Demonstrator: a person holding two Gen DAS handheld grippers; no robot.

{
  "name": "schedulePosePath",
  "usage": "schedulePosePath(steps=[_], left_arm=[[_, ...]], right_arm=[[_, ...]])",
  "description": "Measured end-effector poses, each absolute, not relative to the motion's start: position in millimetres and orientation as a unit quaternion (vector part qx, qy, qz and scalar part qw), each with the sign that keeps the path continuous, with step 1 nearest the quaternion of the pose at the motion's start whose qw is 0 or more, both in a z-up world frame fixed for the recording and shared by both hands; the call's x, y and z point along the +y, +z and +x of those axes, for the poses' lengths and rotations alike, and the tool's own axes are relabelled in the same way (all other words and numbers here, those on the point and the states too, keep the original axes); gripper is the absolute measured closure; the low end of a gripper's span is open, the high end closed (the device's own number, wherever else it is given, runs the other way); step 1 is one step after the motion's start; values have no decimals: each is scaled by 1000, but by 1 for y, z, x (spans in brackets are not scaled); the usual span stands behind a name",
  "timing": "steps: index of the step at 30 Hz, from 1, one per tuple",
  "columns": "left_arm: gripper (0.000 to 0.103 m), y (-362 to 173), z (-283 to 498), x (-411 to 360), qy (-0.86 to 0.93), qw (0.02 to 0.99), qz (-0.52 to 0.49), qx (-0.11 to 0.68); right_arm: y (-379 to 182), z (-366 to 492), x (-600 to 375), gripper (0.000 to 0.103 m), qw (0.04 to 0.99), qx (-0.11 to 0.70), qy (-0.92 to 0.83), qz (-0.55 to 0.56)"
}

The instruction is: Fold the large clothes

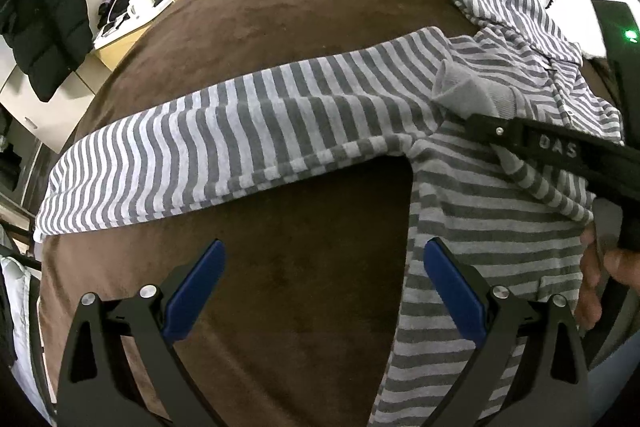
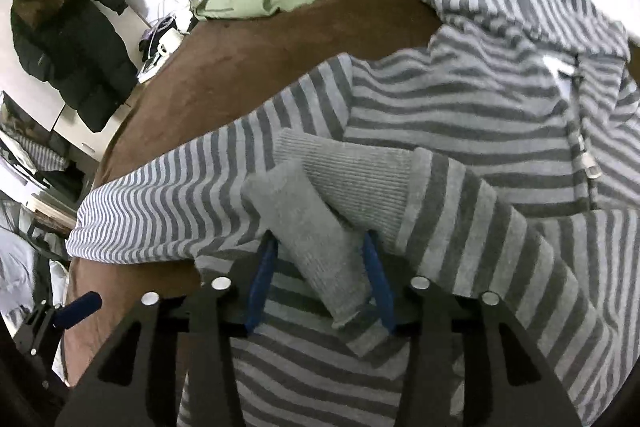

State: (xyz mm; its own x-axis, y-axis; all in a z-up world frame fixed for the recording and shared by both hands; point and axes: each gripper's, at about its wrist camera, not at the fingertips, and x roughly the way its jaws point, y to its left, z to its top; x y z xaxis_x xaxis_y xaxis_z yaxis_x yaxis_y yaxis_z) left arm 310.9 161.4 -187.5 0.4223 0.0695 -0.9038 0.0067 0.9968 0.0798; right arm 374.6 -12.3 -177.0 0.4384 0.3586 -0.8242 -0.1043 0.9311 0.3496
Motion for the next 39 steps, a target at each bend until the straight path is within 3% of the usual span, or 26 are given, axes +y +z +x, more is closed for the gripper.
schedulePosePath(steps=[6,12,21,27,29,32,33,34,39], left_arm=[[6,-178,315,157,13,849,32,528],[6,-180,331,133,-17,851,33,524],[7,-182,367,87,-51,860,21,507],[17,-193,386,63,-66,856,6,513],[24,-203,389,55,-64,850,9,523],[43,-215,393,51,-64,841,4,537],[56,-219,394,51,-63,839,1,540],[78,-221,394,52,-58,839,-6,541],[91,-224,392,52,-67,841,-24,536]], right_arm=[[-145,349,-43,39,865,474,109,124],[-122,319,-98,32,879,459,64,113],[-118,283,-181,31,878,466,-4,107],[-126,270,-215,31,871,471,-31,136],[-127,267,-221,31,870,471,-35,144],[-127,264,-226,31,869,472,-39,145],[-127,264,-227,31,869,472,-39,145],[-127,264,-229,31,869,471,-40,146],[-125,263,-241,31,870,465,-51,155]])
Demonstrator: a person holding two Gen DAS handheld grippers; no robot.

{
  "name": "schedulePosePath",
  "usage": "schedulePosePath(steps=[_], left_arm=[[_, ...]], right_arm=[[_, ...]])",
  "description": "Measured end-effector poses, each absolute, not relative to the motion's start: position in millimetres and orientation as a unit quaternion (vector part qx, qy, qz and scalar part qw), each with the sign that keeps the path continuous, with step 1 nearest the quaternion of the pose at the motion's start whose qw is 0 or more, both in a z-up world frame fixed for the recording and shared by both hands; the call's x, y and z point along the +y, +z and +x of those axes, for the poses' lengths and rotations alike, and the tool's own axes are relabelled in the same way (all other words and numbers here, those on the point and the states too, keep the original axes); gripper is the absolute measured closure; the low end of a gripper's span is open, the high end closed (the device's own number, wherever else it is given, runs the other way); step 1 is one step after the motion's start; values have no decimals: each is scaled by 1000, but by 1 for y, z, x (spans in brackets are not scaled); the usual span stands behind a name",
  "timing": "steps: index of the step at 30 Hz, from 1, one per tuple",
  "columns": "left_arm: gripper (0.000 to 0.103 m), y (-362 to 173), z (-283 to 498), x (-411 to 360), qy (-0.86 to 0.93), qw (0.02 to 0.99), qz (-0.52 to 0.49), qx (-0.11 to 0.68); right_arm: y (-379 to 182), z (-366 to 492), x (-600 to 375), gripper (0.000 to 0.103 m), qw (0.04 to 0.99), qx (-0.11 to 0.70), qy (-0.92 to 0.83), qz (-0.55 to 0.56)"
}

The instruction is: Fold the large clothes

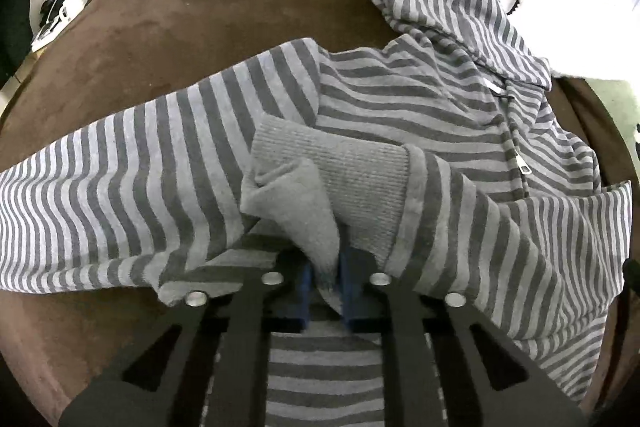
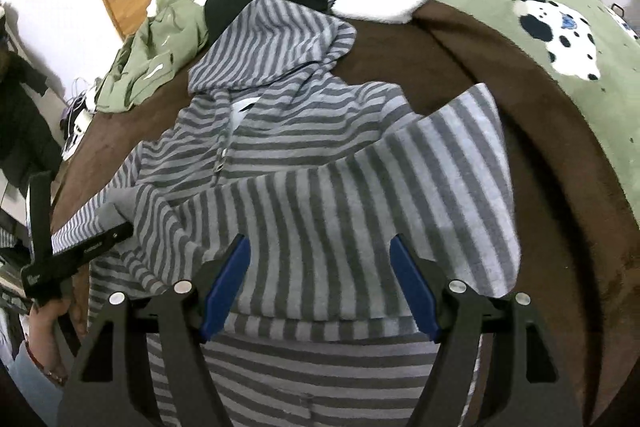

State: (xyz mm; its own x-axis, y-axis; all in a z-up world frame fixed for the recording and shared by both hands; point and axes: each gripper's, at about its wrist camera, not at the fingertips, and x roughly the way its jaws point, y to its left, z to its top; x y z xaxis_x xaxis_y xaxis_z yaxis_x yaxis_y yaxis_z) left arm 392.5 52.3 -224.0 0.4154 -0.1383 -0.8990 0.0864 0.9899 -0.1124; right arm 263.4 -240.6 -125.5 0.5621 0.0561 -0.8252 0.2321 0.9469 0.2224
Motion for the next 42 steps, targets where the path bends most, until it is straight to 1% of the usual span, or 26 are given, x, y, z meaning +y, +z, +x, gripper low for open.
schedulePosePath(steps=[6,9,11,14,18,20,23,24,27,28,31,36,40,41,42], left_arm=[[92,-204,378,64,-59,862,-34,503],[92,-198,368,77,-48,863,-44,502],[92,-201,363,82,-43,860,-47,507],[92,-214,358,90,-31,852,-49,521],[92,-216,356,94,-21,853,-44,519],[91,-216,356,92,-20,856,-32,516],[91,-219,358,92,-18,856,-27,516],[91,-221,358,92,-17,855,-27,517],[87,-226,357,93,-17,855,-25,518],[85,-226,355,93,-18,855,-22,517],[81,-224,352,94,-16,855,-15,519],[79,-223,349,92,-11,853,3,522],[78,-223,349,94,-9,850,-10,526],[77,-221,349,95,-11,850,-16,527],[72,-219,350,95,-14,850,-19,526]], right_arm=[[-116,276,-271,31,877,454,-65,143],[-113,286,-285,31,879,453,-70,129],[-114,294,-292,31,880,454,-73,120],[-121,305,-301,35,878,461,-82,104],[-123,311,-315,37,879,455,-97,106],[-124,312,-321,42,878,454,-105,110],[-140,317,-329,63,864,476,-106,124],[-148,319,-331,72,858,486,-109,123],[-178,321,-337,72,844,508,-115,128],[-183,320,-337,72,849,502,-115,122],[-182,320,-333,70,852,499,-119,102],[-181,321,-333,69,852,499,-118,101],[-179,321,-331,69,854,498,-117,100],[-179,322,-333,68,854,497,-117,100],[-178,323,-332,67,853,499,-116,98]])
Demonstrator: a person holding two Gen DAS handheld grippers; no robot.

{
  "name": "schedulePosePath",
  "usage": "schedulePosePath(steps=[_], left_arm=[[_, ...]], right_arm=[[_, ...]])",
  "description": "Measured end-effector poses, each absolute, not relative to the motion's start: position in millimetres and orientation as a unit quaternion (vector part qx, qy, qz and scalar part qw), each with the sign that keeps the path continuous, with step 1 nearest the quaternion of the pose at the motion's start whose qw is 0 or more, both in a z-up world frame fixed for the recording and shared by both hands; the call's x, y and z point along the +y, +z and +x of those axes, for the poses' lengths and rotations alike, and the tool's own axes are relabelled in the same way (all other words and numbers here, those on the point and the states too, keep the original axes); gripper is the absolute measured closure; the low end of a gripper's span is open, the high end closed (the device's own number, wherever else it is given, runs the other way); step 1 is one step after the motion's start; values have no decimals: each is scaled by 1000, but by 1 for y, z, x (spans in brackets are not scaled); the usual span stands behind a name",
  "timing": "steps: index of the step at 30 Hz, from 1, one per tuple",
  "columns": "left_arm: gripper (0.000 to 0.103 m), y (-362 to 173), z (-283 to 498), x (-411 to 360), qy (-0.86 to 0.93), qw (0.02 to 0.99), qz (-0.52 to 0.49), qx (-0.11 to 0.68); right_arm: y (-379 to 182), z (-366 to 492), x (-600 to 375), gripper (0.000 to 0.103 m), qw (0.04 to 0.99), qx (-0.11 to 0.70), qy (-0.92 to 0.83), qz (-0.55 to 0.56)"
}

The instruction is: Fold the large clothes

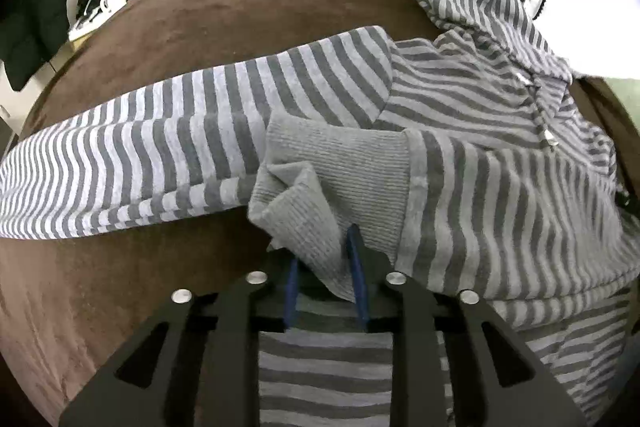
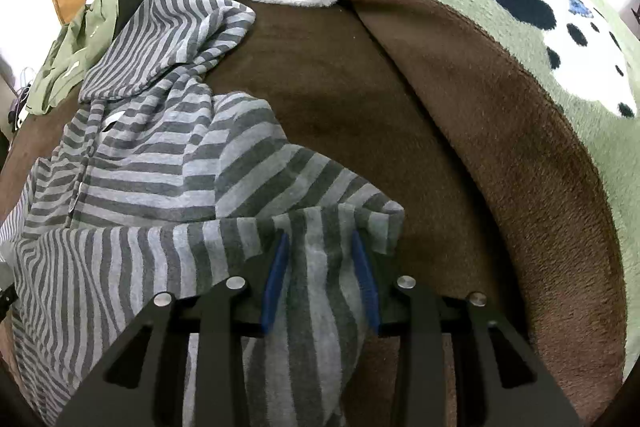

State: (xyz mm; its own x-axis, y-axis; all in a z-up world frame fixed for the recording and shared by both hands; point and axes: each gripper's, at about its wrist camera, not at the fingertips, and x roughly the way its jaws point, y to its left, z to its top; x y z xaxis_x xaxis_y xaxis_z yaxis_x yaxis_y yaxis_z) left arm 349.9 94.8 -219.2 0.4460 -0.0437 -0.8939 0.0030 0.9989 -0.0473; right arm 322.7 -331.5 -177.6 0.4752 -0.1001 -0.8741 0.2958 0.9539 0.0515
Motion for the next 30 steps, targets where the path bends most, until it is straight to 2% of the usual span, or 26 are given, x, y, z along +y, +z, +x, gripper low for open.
schedulePosePath(steps=[2,3,4,6,15,23,26,28,30], left_arm=[[59,-208,350,90,-26,857,-11,514],[44,-199,350,86,-33,863,2,505],[25,-193,350,83,-33,867,12,498],[9,-177,353,74,-37,878,39,475],[7,-144,411,34,-85,881,68,461],[8,-156,468,-9,-132,877,45,460],[13,-167,493,-22,-145,873,40,463],[24,-177,515,-26,-150,870,43,468],[27,-182,534,-27,-148,869,41,470]], right_arm=[[-171,325,-331,62,856,498,-108,91],[-167,325,-330,57,858,495,-103,89],[-158,327,-328,47,863,488,-95,84],[-146,331,-325,39,871,476,-84,82],[-108,378,-319,37,886,450,-38,103],[-115,420,-321,37,881,455,-19,129],[-126,438,-327,37,876,460,-12,145],[-132,450,-330,37,874,461,-7,152],[-137,462,-331,37,873,465,-7,147]])
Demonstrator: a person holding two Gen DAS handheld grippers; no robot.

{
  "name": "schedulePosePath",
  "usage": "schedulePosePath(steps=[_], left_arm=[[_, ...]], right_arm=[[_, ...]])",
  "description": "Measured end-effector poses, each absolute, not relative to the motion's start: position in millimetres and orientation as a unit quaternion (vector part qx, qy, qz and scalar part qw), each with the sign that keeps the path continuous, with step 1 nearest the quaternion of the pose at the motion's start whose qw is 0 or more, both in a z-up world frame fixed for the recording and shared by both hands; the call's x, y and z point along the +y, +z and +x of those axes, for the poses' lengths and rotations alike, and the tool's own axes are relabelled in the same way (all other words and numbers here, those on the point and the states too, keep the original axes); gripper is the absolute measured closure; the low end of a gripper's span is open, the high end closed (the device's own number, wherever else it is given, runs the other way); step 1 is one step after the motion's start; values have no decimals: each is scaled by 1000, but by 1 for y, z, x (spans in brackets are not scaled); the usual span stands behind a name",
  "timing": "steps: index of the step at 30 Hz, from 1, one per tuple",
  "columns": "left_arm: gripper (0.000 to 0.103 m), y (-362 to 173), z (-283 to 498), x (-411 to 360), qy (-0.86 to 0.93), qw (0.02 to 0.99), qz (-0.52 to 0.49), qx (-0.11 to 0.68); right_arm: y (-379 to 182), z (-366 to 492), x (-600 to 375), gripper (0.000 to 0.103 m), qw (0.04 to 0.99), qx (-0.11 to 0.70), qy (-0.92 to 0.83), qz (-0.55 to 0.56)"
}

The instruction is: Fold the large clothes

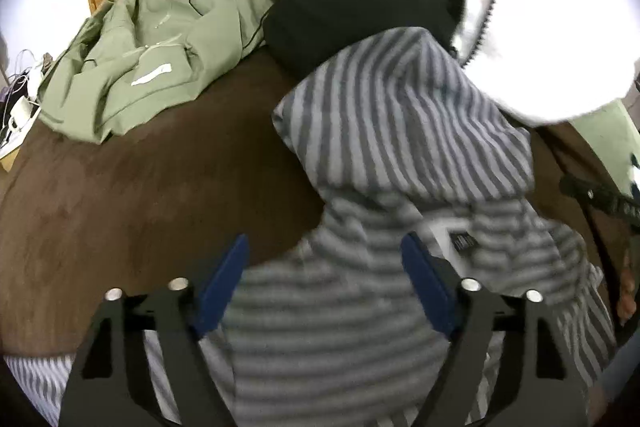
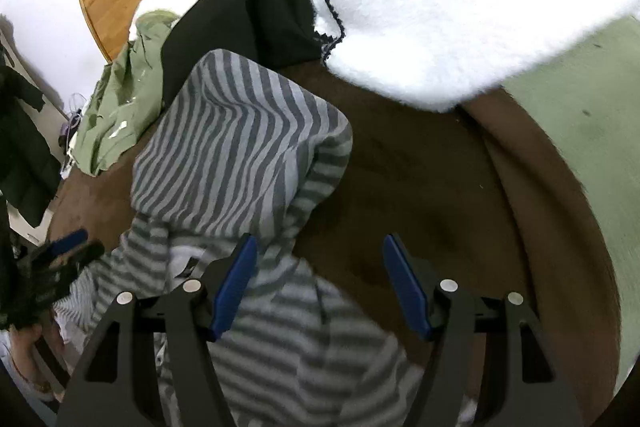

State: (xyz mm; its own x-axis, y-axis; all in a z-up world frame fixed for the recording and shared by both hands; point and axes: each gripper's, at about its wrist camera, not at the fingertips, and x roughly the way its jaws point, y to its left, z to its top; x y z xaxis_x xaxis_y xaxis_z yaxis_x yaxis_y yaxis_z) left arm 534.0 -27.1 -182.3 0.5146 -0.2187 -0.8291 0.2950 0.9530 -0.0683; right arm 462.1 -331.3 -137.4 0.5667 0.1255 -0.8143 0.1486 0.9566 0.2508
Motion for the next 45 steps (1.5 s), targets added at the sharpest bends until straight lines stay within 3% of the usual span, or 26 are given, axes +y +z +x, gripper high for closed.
schedulePosePath(steps=[7,14,16,24,26,28,30,33,45], left_arm=[[34,-201,601,-28,-136,865,57,480],[34,-209,630,-24,-152,858,59,487],[31,-217,638,-25,-154,853,60,495],[23,-228,661,-25,-166,850,49,498],[33,-231,667,-24,-184,842,34,506],[64,-232,672,-24,-215,825,-1,523],[77,-231,674,-24,-227,815,-34,532],[83,-227,667,-33,-223,826,-6,518],[88,-188,619,-67,-190,864,144,444]], right_arm=[[-150,501,-332,42,872,467,12,142],[-162,535,-341,46,872,461,14,164],[-167,546,-341,51,867,470,17,162],[-181,571,-340,52,860,491,25,134],[-185,573,-344,57,859,491,27,145],[-186,571,-346,69,861,486,28,150],[-187,568,-345,77,863,481,32,152],[-184,564,-337,84,870,472,31,136],[-144,549,-308,87,898,434,24,68]])
